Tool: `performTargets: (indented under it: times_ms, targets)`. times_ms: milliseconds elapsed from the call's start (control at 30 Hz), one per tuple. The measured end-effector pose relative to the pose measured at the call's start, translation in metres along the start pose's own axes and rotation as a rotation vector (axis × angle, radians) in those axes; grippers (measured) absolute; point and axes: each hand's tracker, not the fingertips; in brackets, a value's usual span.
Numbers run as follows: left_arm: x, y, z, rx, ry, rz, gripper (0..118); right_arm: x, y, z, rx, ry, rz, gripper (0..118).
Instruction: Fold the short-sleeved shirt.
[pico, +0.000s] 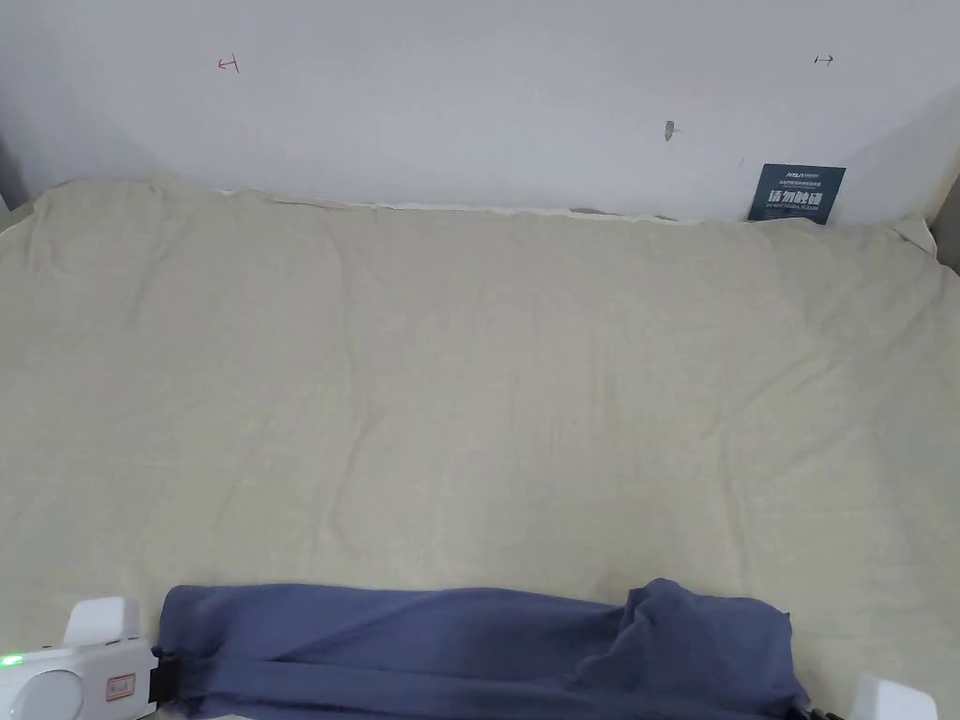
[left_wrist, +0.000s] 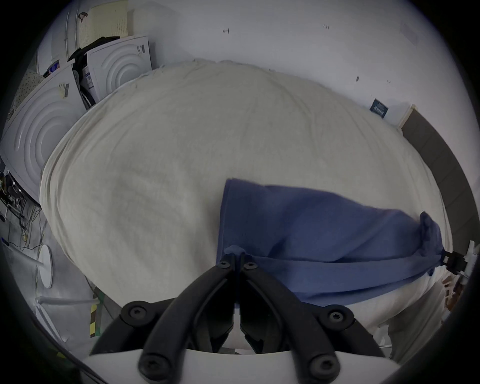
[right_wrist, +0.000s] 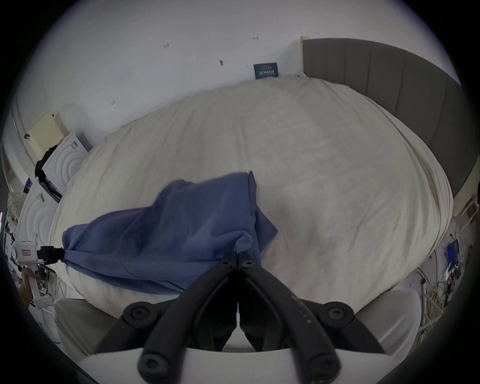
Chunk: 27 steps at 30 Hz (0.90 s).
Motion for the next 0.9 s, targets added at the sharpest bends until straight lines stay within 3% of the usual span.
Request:
performTargets:
  times_ms: [100,133,167,200,233,267,300,333,533,700,767,833,867,900]
  targets:
    - [0.0,0.005,0.005,0.012,0.003,0.015,10,-0.004,0.003,0.007,0.01,-0.005,-0.008,2]
    - [0.001,0.008,0.008,0.018,0.005,0.022,24,-0.008,0.008,0.012,0.03,-0.01,0.002,6]
    - [0.001,0.011,0.012,0.027,0.003,0.028,50,-0.012,0.012,0.018,0.052,-0.01,0.015,17]
    - [0.003,0.016,0.018,0.042,-0.007,0.035,87,-0.016,0.018,0.025,0.088,-0.032,0.037,45]
    - [0.005,0.021,0.026,0.075,-0.023,0.041,109,-0.021,0.025,0.032,0.119,-0.035,0.051,69]
    - [0.011,0.026,0.037,0.138,-0.03,0.043,118,-0.026,0.033,0.038,0.159,-0.029,0.061,89]
    - [0.016,0.032,0.048,0.192,-0.031,0.037,118,-0.031,0.04,0.045,0.202,-0.027,0.071,107]
    - [0.022,0.039,0.059,0.241,-0.036,0.02,117,-0.038,0.048,0.056,0.255,-0.018,0.083,110]
    - [0.072,0.074,0.131,0.574,-0.044,-0.059,117,-0.085,0.093,0.108,0.515,0.031,0.152,109]
    - [0.11,0.09,0.171,0.81,-0.013,-0.11,117,-0.12,0.112,0.14,0.721,0.005,0.21,109]
    - [0.123,0.092,0.18,0.89,0.002,-0.124,115,-0.132,0.114,0.149,0.782,-0.036,0.236,104]
    - [0.133,0.092,0.184,0.94,0.018,-0.137,109,-0.138,0.115,0.152,0.809,-0.05,0.25,89]
    - [0.138,0.091,0.186,0.956,0.019,-0.145,102,-0.141,0.116,0.154,0.815,-0.054,0.253,80]
    - [0.141,0.09,0.187,0.966,0.01,-0.153,81,-0.142,0.116,0.155,0.825,-0.053,0.254,61]
